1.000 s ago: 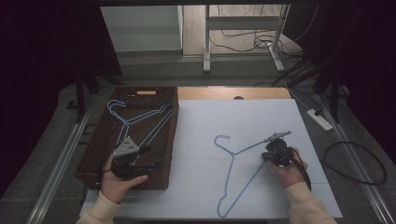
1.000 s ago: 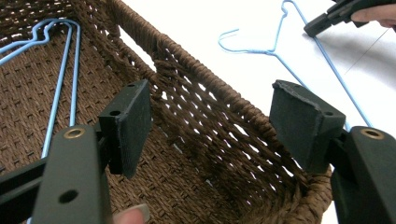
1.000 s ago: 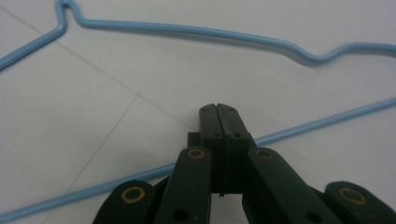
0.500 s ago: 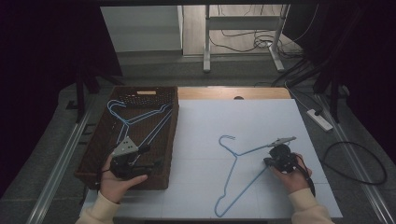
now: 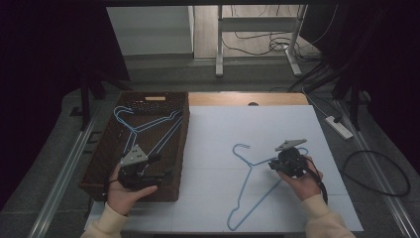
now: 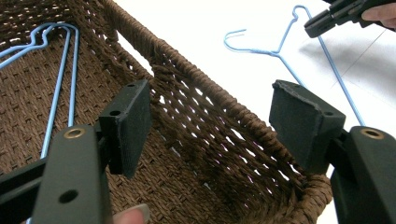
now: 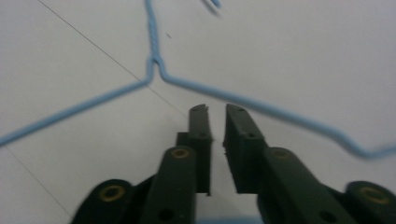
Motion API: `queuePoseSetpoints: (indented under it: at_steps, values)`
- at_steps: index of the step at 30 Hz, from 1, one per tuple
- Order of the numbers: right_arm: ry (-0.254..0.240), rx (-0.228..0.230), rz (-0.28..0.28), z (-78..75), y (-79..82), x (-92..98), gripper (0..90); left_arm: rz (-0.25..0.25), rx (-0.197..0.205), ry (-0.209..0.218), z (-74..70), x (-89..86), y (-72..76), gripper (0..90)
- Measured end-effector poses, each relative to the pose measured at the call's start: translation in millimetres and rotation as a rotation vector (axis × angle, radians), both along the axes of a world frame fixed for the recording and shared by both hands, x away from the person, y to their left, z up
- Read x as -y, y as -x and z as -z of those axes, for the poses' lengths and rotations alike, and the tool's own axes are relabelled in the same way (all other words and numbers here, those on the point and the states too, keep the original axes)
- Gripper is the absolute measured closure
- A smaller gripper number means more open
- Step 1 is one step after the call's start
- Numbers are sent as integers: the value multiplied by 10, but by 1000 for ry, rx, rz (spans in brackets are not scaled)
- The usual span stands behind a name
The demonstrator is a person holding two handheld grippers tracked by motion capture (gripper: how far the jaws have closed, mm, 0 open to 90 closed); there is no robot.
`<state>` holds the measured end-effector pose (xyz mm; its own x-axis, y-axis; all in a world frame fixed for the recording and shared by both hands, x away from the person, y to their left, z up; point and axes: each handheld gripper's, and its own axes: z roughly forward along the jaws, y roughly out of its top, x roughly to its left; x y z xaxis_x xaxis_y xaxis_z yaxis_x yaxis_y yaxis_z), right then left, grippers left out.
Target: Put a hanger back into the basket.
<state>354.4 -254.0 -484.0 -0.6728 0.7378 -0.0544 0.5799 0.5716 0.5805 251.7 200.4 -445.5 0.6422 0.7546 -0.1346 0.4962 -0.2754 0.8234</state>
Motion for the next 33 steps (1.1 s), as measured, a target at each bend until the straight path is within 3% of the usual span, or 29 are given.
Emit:
queuePoseSetpoints:
  at_steps: [3, 6, 10, 21, 33]
  values:
    - [-9, 15, -58, -41, -80, -180, 625, 2, 1, 0, -2, 2, 0, 308]
    - [-14, 3, -103, -35, -170, -306, 569, 3, 1, 0, -1, 0, -1, 308]
    - [2, -52, -143, 13, -346, -500, 530, 1, 1, 0, 3, -8, -3, 308]
    - [60, -129, -206, 98, -655, -847, 537, 2, 4, 2, -1, -20, -3, 308]
    - [158, -188, -246, 173, -819, -1195, 651, 0, 3, 1, 5, -37, -8, 308]
